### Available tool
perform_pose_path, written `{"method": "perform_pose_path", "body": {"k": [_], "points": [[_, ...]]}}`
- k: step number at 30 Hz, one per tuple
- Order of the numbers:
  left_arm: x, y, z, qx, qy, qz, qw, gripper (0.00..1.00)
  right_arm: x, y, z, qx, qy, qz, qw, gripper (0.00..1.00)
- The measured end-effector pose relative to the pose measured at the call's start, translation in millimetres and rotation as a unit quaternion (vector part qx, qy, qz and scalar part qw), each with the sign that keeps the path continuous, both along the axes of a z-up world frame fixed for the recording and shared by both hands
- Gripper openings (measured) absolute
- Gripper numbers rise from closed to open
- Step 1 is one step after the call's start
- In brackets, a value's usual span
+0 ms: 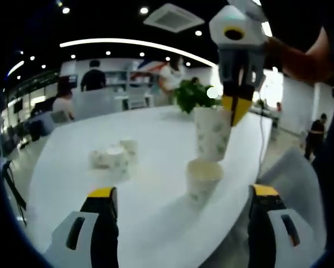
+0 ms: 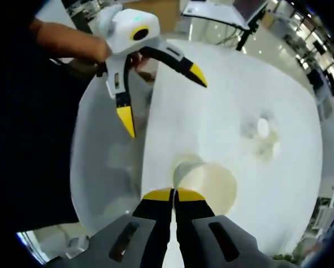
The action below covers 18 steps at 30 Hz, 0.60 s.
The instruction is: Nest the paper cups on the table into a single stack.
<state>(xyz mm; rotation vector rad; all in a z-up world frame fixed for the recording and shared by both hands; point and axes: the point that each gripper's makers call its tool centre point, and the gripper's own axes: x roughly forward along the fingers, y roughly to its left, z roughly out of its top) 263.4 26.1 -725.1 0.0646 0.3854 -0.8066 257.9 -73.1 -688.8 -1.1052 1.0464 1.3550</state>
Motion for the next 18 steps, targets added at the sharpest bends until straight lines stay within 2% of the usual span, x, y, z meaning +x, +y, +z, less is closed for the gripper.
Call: {"method": "perform_pose_path", "body": {"k": [9,18], "points": [[0.1,0.4,-0.6,0.000,0.001,-0.001,1.0000,0.96,-1.0,7.0,-20.5,-0.005,0.011,-0.008,0.9999,0.00],[0.1,0.8,-0.1,-0.001,0.001,0.001,1.0000,0.96,-2.9,2.5,-37.5,-0.019,0.014,-0.011,0.9997,0.00]]}}
